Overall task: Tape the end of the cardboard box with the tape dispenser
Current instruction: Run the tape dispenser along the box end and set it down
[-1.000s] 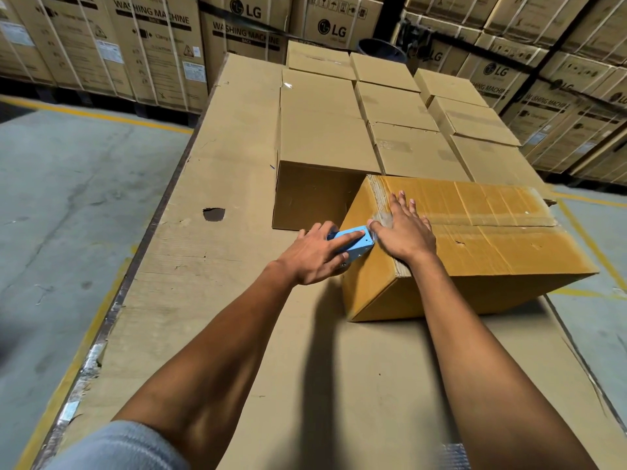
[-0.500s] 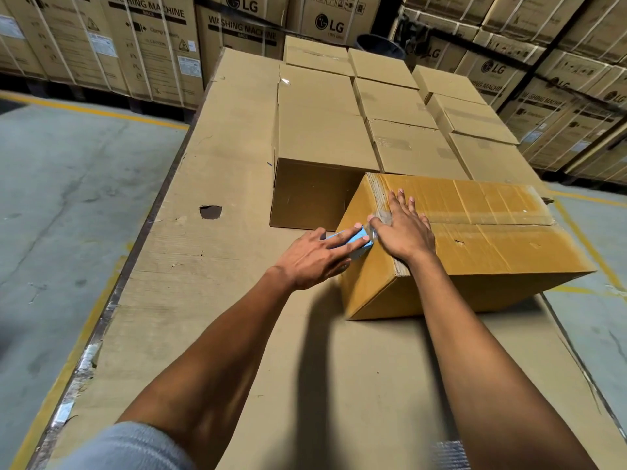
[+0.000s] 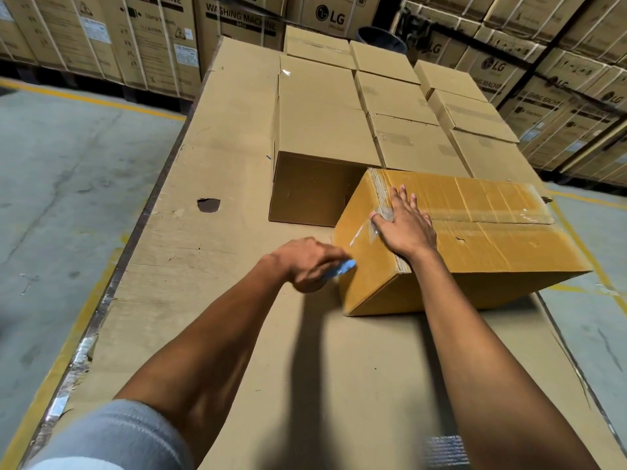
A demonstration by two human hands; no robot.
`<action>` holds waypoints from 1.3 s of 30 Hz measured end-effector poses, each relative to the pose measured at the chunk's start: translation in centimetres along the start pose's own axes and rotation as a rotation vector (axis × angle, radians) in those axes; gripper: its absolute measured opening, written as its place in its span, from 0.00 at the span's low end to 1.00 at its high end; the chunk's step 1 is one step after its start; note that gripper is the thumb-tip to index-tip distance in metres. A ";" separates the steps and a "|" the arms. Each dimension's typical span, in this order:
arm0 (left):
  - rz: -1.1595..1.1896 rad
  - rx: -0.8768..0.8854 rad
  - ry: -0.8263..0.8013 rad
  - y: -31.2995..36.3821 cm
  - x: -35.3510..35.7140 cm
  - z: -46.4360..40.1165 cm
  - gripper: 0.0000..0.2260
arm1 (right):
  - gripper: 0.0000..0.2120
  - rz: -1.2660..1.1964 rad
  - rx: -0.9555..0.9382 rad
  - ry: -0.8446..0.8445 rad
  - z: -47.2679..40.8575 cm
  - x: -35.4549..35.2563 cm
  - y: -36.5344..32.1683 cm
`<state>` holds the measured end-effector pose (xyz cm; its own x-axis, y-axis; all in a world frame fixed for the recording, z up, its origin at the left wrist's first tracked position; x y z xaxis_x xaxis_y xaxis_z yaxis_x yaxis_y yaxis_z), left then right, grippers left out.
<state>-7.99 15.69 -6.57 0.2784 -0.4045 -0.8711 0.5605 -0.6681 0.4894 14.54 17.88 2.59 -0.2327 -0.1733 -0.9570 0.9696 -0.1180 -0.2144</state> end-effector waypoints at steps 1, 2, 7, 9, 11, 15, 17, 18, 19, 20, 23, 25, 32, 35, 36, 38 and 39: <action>-0.015 -0.007 -0.018 -0.4 1.2 1.2 0.21 | 0.39 -0.004 -0.008 -0.001 0.0 0.1 0.1; -0.027 -0.014 -0.014 -0.6 2.2 2.2 0.22 | 0.39 -0.002 -0.014 0.003 -0.1 0.2 0.1; -0.185 -0.076 0.065 -1.0 2.4 2.1 0.29 | 0.40 -0.006 -0.002 0.000 -0.3 0.2 0.1; -0.244 -0.108 0.104 -1.0 1.3 1.2 0.31 | 0.40 -0.017 0.005 0.008 -0.3 0.0 -0.1; -0.263 -0.113 0.159 -0.6 0.6 0.8 0.30 | 0.42 -0.007 0.009 0.005 -0.2 0.0 -0.1; -0.290 -0.156 0.214 0.1 0.6 0.6 0.28 | 0.46 -0.013 0.012 -0.042 -0.4 -0.2 -0.3; -0.280 -0.171 0.218 0.1 1.0 0.8 0.27 | 0.47 -0.019 0.011 -0.078 -0.4 -0.4 -0.2; -0.274 -0.178 0.219 0.1 1.2 0.9 0.27 | 0.47 -0.019 0.011 -0.095 -0.3 -0.5 -0.2; -0.270 -0.187 0.218 0.0 1.4 1.0 0.27 | 0.46 -0.014 0.013 -0.106 -0.2 -0.6 -0.2; -0.267 -0.198 0.216 -0.1 1.7 1.1 0.27 | 0.46 -0.004 0.019 -0.109 0.0 -0.6 -0.3; -0.272 -0.219 0.197 -0.1 2.6 1.2 0.28 | 0.46 0.054 0.058 -0.094 0.1 -0.3 -1.4; -0.286 -0.215 0.197 -0.2 3.4 1.2 0.28 | 0.50 0.081 0.093 -0.106 0.1 -0.2 -2.4; -0.261 -0.252 0.224 -0.6 4.3 1.2 0.28 | 0.42 0.017 0.056 -0.087 0.4 -0.6 -2.0; -0.244 -0.283 0.231 -0.9 4.5 1.1 0.28 | 0.37 0.036 0.052 -0.063 0.6 -0.5 -2.0; -0.231 -0.288 0.236 -1.0 4.6 1.1 0.28 | 0.38 0.051 0.054 -0.057 0.7 -0.5 -2.1; -0.209 -0.281 0.236 -1.1 4.8 1.3 0.28 | 0.40 0.075 0.058 -0.047 0.9 -0.4 -2.3; -0.201 -0.271 0.225 -1.2 5.0 1.4 0.29 | 0.41 0.079 0.059 -0.043 0.9 -0.4 -2.4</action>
<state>-8.38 13.58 -11.47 0.2891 -0.1162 -0.9502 0.7980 -0.5191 0.3062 12.21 17.33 3.70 -0.1595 -0.2256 -0.9611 0.9793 -0.1592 -0.1252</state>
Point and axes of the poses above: each hand's wrist, its own z-axis away from the middle knuckle, its own x-axis out of the palm, y = z × x, the point moved 2 cm from there along -z, towards the middle knuckle, and after that the axes turned 8 degrees about -y, right-handed, at the moved point
